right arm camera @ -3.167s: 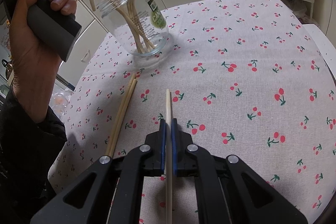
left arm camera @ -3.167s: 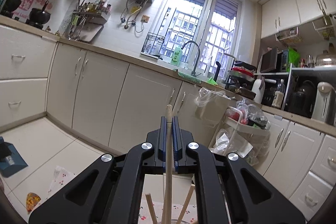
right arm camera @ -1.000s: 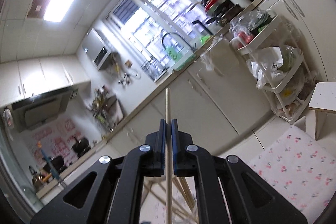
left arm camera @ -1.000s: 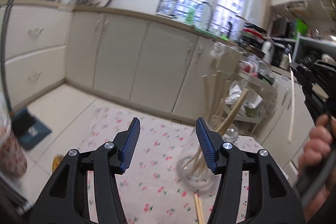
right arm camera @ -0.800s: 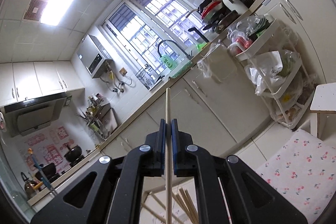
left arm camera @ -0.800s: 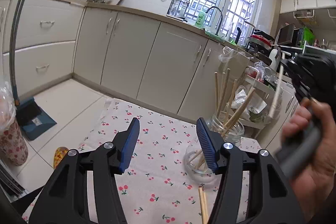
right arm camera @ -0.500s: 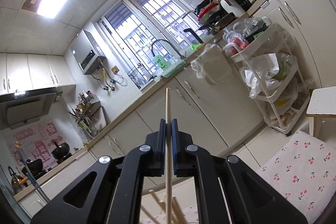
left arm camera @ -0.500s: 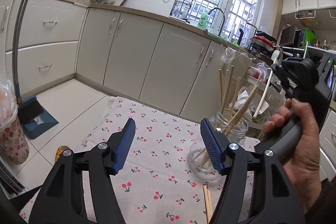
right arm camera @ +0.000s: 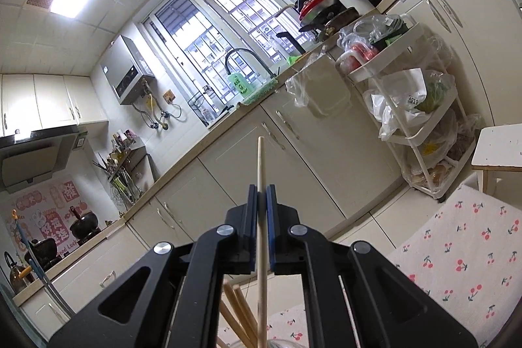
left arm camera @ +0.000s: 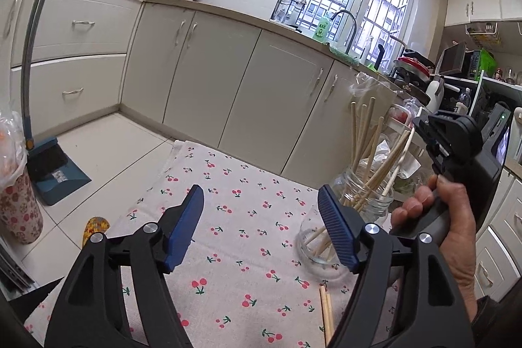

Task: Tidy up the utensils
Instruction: 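Lower the held stick into the jar and open the right tool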

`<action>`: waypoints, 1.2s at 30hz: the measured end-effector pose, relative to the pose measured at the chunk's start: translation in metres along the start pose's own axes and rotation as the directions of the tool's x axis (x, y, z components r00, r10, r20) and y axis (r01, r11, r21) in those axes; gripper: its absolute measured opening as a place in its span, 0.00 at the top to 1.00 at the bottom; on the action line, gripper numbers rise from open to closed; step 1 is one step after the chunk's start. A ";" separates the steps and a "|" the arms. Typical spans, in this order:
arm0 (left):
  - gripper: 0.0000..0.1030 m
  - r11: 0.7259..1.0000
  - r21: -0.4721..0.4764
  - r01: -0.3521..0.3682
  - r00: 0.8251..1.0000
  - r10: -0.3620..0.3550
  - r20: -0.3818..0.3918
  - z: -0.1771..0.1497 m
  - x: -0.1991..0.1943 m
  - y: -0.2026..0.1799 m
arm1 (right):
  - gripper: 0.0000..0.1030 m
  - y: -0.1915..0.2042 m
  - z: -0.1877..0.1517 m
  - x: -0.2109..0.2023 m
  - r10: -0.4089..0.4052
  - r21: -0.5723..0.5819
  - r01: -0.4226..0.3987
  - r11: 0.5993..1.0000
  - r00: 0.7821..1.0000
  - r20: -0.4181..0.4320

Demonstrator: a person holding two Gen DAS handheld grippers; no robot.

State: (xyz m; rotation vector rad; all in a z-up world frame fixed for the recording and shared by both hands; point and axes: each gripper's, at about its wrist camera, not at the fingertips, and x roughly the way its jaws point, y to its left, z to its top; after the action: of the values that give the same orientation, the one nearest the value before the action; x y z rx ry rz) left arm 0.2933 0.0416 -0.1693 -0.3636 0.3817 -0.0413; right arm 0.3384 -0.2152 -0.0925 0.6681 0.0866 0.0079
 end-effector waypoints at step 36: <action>0.23 0.997 -0.063 -0.034 0.996 0.029 -0.086 -0.003 0.017 0.017 | 0.65 -0.007 -0.060 -0.085 -0.109 -0.213 -0.001 0.977 0.857 -0.504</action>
State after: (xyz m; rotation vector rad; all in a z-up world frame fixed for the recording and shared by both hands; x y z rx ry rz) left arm 0.3075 0.0551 -0.1841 -0.4199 0.4741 -0.0139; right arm 0.2490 -0.1864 -0.1373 0.4394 0.6166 0.1413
